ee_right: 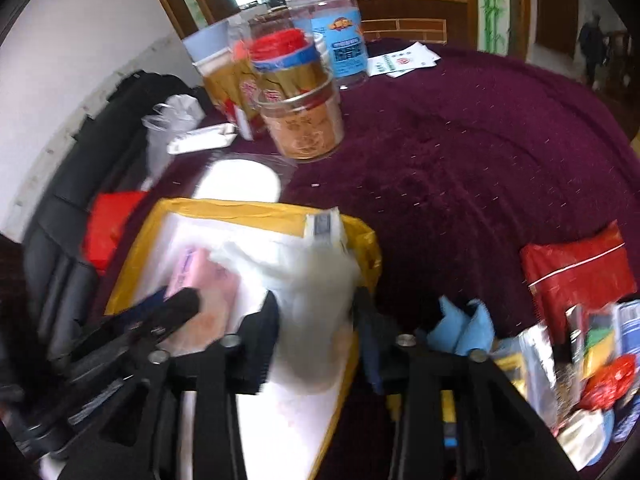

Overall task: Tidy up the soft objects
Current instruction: 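Open the left gripper onto the tray while the right gripper releases the white cloth there, then move both grippers back over the pile of soft items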

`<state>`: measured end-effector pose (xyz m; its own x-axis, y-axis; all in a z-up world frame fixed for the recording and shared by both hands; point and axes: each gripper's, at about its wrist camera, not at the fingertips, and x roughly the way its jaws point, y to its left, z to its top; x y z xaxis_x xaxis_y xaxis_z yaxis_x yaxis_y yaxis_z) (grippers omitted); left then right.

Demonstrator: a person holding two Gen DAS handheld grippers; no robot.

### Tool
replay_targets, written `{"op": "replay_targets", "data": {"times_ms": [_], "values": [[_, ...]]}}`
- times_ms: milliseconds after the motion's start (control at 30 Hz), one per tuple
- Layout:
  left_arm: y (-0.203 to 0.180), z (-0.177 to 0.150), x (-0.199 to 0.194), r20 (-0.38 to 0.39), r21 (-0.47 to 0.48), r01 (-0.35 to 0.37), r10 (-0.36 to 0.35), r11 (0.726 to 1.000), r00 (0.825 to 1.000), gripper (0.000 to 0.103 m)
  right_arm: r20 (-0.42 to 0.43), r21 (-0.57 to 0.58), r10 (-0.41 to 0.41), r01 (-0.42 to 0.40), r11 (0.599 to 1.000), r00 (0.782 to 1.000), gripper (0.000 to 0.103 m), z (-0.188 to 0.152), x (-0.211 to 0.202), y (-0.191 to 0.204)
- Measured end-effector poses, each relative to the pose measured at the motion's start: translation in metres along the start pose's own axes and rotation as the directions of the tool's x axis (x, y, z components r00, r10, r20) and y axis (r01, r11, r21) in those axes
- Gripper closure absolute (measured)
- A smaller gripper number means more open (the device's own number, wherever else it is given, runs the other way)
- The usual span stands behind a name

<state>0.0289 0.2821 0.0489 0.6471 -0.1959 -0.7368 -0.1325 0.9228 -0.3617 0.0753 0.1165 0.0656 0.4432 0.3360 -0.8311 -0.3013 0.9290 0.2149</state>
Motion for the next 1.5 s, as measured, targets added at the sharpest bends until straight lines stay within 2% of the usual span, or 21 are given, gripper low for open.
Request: {"op": "replay_targets", "data": {"times_ms": [100, 167, 233, 267, 333, 400, 433, 500, 533, 600, 733, 833, 933, 1067, 1167, 1300, 1400, 1433, 1467, 1500], "values": [[-0.006, 0.0, -0.009, 0.026, 0.025, 0.006, -0.007, 1.0, 1.0, 0.051, 0.05, -0.041, -0.064, 0.066, 0.997, 0.997, 0.048, -0.006, -0.012, 0.0], [-0.012, -0.002, -0.022, 0.06, 0.046, -0.009, 0.006, 0.999, 0.998, 0.051, 0.106, -0.058, -0.076, 0.082, 0.995, 0.991, 0.045, -0.008, -0.028, 0.001], [-0.02, -0.006, -0.038, 0.103, 0.067, -0.022, 0.015, 0.998, 0.995, 0.046, 0.195, -0.082, -0.115, 0.132, 0.988, 0.974, 0.037, -0.013, -0.052, 0.004], [-0.025, -0.009, -0.046, 0.124, 0.075, -0.027, 0.017, 0.997, 0.992, 0.041, 0.236, -0.094, -0.128, 0.154, 0.984, 0.963, 0.031, -0.017, -0.063, 0.005], [-0.041, -0.021, -0.068, 0.183, 0.103, -0.033, 0.014, 0.994, 0.983, 0.032, 0.339, -0.117, -0.18, 0.231, 0.966, 0.923, 0.026, -0.028, -0.094, 0.005], [-0.055, -0.032, -0.082, 0.224, 0.127, -0.04, 0.011, 0.991, 0.975, 0.023, 0.43, -0.122, -0.225, 0.303, 0.945, 0.874, 0.02, -0.042, -0.121, 0.003], [-0.065, -0.04, -0.089, 0.244, 0.144, -0.04, 0.004, 0.989, 0.97, 0.023, 0.482, -0.116, -0.25, 0.344, 0.932, 0.84, 0.018, -0.052, -0.138, 0.0], [-0.084, -0.056, -0.1, 0.267, 0.173, -0.034, -0.013, 0.984, 0.964, 0.022, 0.545, -0.087, -0.285, 0.392, 0.916, 0.788, 0.017, -0.067, -0.163, -0.009], [-0.093, -0.063, -0.103, 0.272, 0.186, -0.028, -0.025, 0.982, 0.962, 0.022, 0.564, -0.072, -0.3, 0.407, 0.911, 0.769, 0.017, -0.073, -0.173, -0.013], [-0.11, -0.078, -0.108, 0.269, 0.205, 0.001, -0.058, 0.979, 0.961, 0.022, 0.582, -0.042, -0.324, 0.426, 0.904, 0.746, 0.017, -0.085, -0.191, -0.027], [-0.144, -0.103, -0.111, 0.254, 0.247, 0.032, -0.097, 0.969, 0.962, 0.022, 0.579, 0.019, -0.379, 0.453, 0.891, 0.721, 0.017, -0.109, -0.218, -0.059], [-0.165, -0.117, -0.106, 0.233, 0.279, 0.032, -0.1, 0.96, 0.967, 0.022, 0.581, 0.068, -0.433, 0.488, 0.87, 0.689, 0.017, -0.124, -0.231, -0.082], [-0.181, -0.129, -0.1, 0.205, 0.299, 0.036, -0.101, 0.953, 0.973, 0.022, 0.567, 0.11, -0.478, 0.513, 0.851, 0.671, 0.017, -0.137, -0.24, -0.104], [-0.194, -0.145, -0.092, 0.173, 0.323, 0.036, -0.097, 0.946, 0.98, 0.022, 0.544, 0.164, -0.552, 0.565, 0.808, 0.632, 0.017, -0.153, -0.248, -0.129], [-0.202, -0.154, -0.084, 0.153, 0.341, 0.029, -0.086, 0.94, 0.984, 0.022, 0.532, 0.191, -0.587, 0.59, 0.785, 0.61, 0.017, -0.164, -0.251, -0.146], [-0.209, -0.162, -0.073, 0.127, 0.354, 0.02, -0.069, 0.935, 0.99, 0.022, 0.504, 0.204, -0.604, 0.594, 0.778, 0.618, 0.014, -0.174, -0.248, -0.166], [-0.211, -0.166, -0.06, 0.093, 0.354, 0.012, -0.048, 0.935, 0.994, 0.022, 0.463, 0.199, -0.607, 0.592, 0.781, 0.646, 0.009, -0.179, -0.239, -0.181], [-0.21, -0.166, -0.057, 0.085, 0.355, 0.011, -0.044, 0.935, 0.995, 0.022, 0.438, 0.192, -0.604, 0.587, 0.786, 0.666, 0.009, -0.18, -0.233, -0.186], [-0.21, -0.168, -0.053, 0.077, 0.356, 0.006, -0.036, 0.934, 0.996, 0.022, 0.402, 0.183, -0.595, 0.576, 0.797, 0.696, 0.009, -0.179, -0.224, -0.193], [-0.209, -0.169, -0.05, 0.072, 0.356, 0.002, -0.029, 0.934, 0.997, 0.022, 0.35, 0.172, -0.577, 0.554, 0.814, 0.738, 0.009, -0.179, -0.213, -0.204]]}}
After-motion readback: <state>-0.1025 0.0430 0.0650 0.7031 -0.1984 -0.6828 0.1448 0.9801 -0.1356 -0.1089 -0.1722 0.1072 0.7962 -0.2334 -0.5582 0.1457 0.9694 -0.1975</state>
